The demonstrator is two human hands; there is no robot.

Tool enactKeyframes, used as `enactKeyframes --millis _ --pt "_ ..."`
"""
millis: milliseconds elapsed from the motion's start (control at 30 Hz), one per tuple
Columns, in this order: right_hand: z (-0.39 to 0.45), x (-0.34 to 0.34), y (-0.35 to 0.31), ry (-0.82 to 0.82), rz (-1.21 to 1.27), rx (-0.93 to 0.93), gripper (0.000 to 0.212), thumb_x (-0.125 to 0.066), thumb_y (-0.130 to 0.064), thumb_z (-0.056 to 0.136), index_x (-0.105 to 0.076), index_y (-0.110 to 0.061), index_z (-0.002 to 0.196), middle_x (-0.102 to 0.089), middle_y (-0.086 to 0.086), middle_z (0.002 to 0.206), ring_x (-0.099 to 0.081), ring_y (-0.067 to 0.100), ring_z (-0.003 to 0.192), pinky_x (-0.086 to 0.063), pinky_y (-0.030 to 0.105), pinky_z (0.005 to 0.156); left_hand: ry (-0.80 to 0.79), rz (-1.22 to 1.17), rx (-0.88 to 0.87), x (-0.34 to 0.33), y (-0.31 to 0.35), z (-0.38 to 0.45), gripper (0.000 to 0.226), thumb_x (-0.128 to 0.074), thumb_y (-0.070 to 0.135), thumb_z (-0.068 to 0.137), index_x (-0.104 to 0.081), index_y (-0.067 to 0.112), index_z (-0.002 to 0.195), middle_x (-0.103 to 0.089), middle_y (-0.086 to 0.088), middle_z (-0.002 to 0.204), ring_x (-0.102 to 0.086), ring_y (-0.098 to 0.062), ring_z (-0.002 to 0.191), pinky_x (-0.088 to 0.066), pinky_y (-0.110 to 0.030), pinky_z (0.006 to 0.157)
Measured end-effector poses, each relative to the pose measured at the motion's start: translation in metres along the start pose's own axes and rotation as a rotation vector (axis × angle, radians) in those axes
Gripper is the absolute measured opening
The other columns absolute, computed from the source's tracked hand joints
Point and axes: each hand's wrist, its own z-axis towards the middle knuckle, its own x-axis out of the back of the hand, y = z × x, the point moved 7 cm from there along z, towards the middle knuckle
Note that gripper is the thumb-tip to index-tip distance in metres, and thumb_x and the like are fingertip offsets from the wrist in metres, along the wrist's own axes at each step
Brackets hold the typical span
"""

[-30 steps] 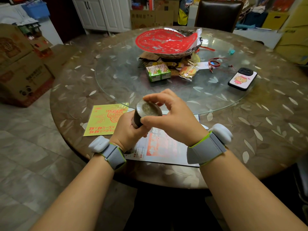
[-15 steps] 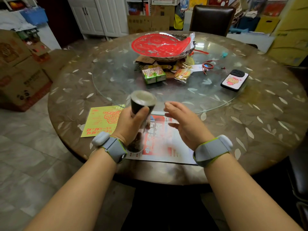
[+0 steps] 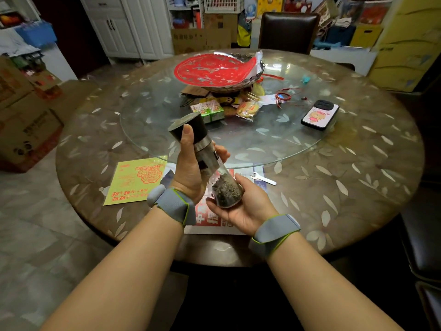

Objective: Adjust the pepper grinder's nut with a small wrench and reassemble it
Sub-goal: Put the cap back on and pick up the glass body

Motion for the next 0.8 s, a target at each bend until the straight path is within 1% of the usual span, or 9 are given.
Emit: enactKeyframes --millis 67,167,267,333,500,600,667,733,800 --pt "0.000 0.003 -0.005 0.032 0.013 0.026 0.034 -0.045 -0.035 0.097 -0.060 -0.006 0.107 -0.063 0.017 0.099 -0.059 0.028 0.083 -0.060 0.040 0.062 -0.011 0.056 -0.012 0.001 0.001 0.000 0.071 -0.053 0.078 0.069 -0.064 0.009 0.081 -0.069 -0.011 0.078 -0.068 -0.024 0.079 -0.052 -0.043 0.093" --pt "0.001 0.006 -0.009 0.069 0.018 0.046 0.032 -0.047 -0.036 0.097 -0.060 -0.007 0.101 -0.062 0.016 0.091 -0.057 0.027 0.076 -0.059 0.035 0.057 -0.018 0.081 -0.001 0.001 0.001 0.000 0.097 -0.067 0.086 0.047 -0.061 0.005 0.101 -0.066 -0.010 0.088 -0.066 -0.019 0.082 -0.055 -0.030 0.084" --pt "0.000 0.005 -0.009 0.069 0.007 0.050 0.033 -0.046 -0.037 0.097 -0.060 -0.007 0.102 -0.062 0.015 0.091 -0.057 0.027 0.075 -0.057 0.033 0.058 0.009 0.079 0.026 0.004 0.000 -0.001 0.079 -0.048 0.074 0.072 -0.059 0.005 0.107 -0.064 -0.008 0.088 -0.063 -0.018 0.082 -0.052 -0.029 0.083" --pt "-0.001 0.004 -0.009 0.075 0.007 0.060 0.034 -0.046 -0.037 0.098 -0.060 -0.007 0.100 -0.063 0.014 0.090 -0.056 0.026 0.075 -0.054 0.033 0.059 0.022 0.099 0.040 0.006 0.001 -0.002 0.072 -0.039 0.068 0.077 -0.059 0.007 0.109 -0.064 -0.007 0.090 -0.062 -0.019 0.086 -0.051 -0.031 0.086" --pt "-0.006 0.010 -0.037 0.199 -0.059 0.282 0.029 -0.050 -0.037 0.096 -0.058 -0.011 0.106 -0.061 0.010 0.085 -0.055 0.021 0.065 -0.048 0.025 0.048 0.110 0.161 0.073 0.028 -0.004 -0.009 0.061 -0.045 0.074 0.078 -0.061 0.024 0.110 -0.066 0.002 0.110 -0.060 -0.020 0.115 -0.047 -0.042 0.099" --pt "-0.021 0.007 -0.079 0.296 -0.367 0.582 0.018 -0.054 -0.041 0.093 -0.057 -0.024 0.088 -0.062 0.005 0.084 -0.060 0.021 0.070 -0.048 0.028 0.053 0.470 0.215 -0.028 0.078 -0.001 -0.020 0.081 -0.045 0.079 0.067 -0.048 0.026 0.129 -0.050 0.000 0.125 -0.048 -0.022 0.127 -0.043 -0.045 0.104" --pt "-0.036 -0.007 -0.109 0.333 -0.672 0.836 0.018 -0.058 -0.049 0.085 -0.061 -0.032 0.092 -0.064 0.005 0.088 -0.064 0.025 0.081 -0.051 0.036 0.062 0.628 0.370 -0.151 0.100 0.011 -0.029 0.076 -0.043 0.072 0.068 -0.046 0.027 0.128 -0.044 -0.001 0.127 -0.044 -0.020 0.124 -0.036 -0.044 0.109" --pt "-0.052 -0.032 -0.127 0.345 -1.008 1.058 0.029 -0.059 -0.048 0.084 -0.063 -0.030 0.107 -0.063 0.004 0.097 -0.059 0.022 0.091 -0.049 0.031 0.077 0.578 0.530 -0.225 0.096 0.019 -0.033 0.068 -0.048 0.051 0.075 -0.044 0.018 0.134 -0.037 0.000 0.124 -0.042 -0.015 0.116 -0.036 -0.033 0.104" --pt "-0.062 -0.066 -0.133 0.330 -1.315 1.206 0.043 -0.060 -0.044 0.086 -0.061 -0.018 0.120 -0.059 0.006 0.104 -0.053 0.019 0.097 -0.043 0.025 0.083 0.463 0.693 -0.274 0.086 0.020 -0.032 0.059 -0.055 0.025 0.081 -0.041 0.010 0.136 -0.034 -0.003 0.126 -0.042 -0.016 0.115 -0.036 -0.030 0.101"
